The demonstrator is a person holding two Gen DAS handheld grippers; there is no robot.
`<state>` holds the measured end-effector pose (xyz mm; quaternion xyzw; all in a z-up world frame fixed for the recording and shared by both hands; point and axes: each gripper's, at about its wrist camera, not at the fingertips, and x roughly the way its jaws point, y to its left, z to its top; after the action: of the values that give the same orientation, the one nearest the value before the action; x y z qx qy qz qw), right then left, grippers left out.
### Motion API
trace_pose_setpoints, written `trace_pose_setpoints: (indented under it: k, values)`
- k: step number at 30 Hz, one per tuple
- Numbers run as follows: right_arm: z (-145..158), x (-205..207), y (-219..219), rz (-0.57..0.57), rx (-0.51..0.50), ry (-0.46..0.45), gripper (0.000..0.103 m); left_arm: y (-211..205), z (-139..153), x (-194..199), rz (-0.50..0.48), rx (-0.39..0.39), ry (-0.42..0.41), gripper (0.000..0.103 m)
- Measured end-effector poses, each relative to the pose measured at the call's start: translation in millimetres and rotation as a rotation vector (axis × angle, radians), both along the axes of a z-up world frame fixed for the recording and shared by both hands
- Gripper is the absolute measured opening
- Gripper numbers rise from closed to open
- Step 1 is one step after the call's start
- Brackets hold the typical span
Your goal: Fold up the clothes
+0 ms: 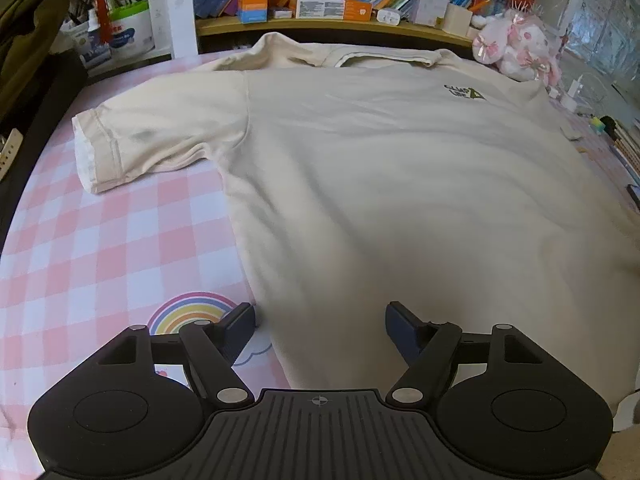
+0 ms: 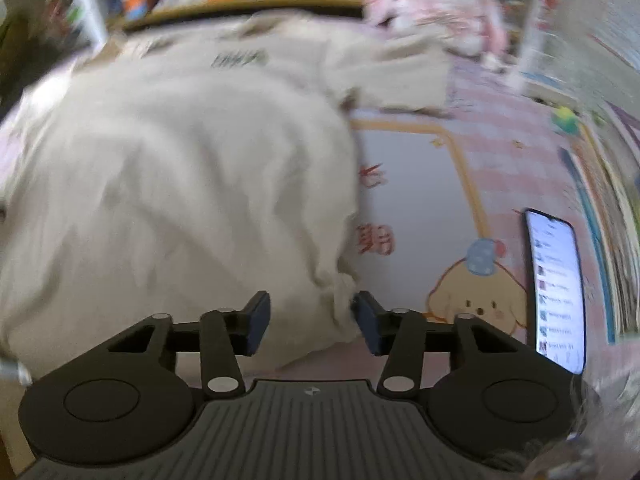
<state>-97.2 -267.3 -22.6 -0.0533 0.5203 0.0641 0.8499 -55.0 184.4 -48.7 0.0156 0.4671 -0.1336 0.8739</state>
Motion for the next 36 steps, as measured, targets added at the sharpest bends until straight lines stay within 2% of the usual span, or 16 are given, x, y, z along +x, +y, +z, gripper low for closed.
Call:
trace_pose_setpoints:
  k: [1, 2, 5, 9, 10, 12, 13, 15, 17, 19, 20, 23, 26, 28, 33, 36]
  values:
    - [-3.3, 1.8, 3.6, 0.028, -0.022, 0.045, 0.009, 0.1, -0.2, -0.5, 0.002, -0.002, -0.003, 0.074]
    - [-5.5, 3.5, 7.0, 0.054, -0.037, 0.087, 0.005, 0.4, -0.3, -1.2, 0.003, -0.003, -0.006, 0.074]
    - [2.9, 8.6, 16.7, 0.099, 0.039, 0.152, 0.001, 0.5, -0.5, -2.7, 0.011, -0.01, -0.013, 0.074]
    - [43.7, 23.7, 44.0, 0.164, 0.422, 0.008, 0.001, -1.0, -0.3, -2.7, 0.017, -0.011, -0.018, 0.075]
    - [54.4, 30.1, 56.0, 0.185, 0.493, -0.059, 0.002, -1.0, -0.4, -2.7, 0.016, -0.011, -0.018, 0.075]
    - [68.7, 39.4, 73.0, 0.199, 0.524, -0.136, 0.01, 0.1, -0.5, -3.2, 0.012, -0.014, -0.021, 0.075]
    - [73.3, 41.3, 78.2, 0.219, 0.491, -0.154, 0.027, 0.8, -0.7, -3.5, 0.011, -0.016, -0.023, 0.075]
    - [75.4, 37.8, 80.3, 0.274, 0.35, -0.162, 0.046, 0.8, -1.3, -4.4, 0.008, -0.017, -0.029, 0.077]
    - [71.0, 32.7, 78.1, 0.323, 0.192, -0.134, 0.05, -0.8, -2.1, -5.6, 0.004, -0.012, -0.036, 0.079]
    - [56.0, 23.7, 70.3, 0.354, 0.004, -0.068, 0.072, -1.1, -2.7, -6.2, -0.003, -0.008, -0.043, 0.081]
    - [45.9, 19.4, 62.1, 0.359, -0.067, -0.028, 0.075, -1.3, -3.1, -6.7, -0.005, -0.009, -0.046, 0.082]
    - [16.2, 7.1, 37.2, 0.367, -0.266, 0.091, 0.078, -1.8, -4.1, -8.3, -0.013, -0.007, -0.056, 0.083]
    - [-2.2, 3.5, 13.3, 0.329, -0.225, 0.158, 0.078, -2.2, -4.6, -8.3, -0.025, 0.0, -0.058, 0.084]
    - [-7.6, 1.3, 8.9, 0.345, -0.193, 0.145, 0.077, -2.7, -4.4, -7.4, -0.03, 0.002, -0.054, 0.084]
    - [-9.8, -0.4, 17.1, 0.451, -0.217, 0.084, 0.074, -4.6, -5.5, -4.3, -0.002, 0.001, -0.063, 0.085]
    - [-12.5, 11.6, 23.4, 0.507, -0.214, 0.102, 0.061, -7.6, -6.3, -4.0, 0.014, 0.01, -0.067, 0.085]
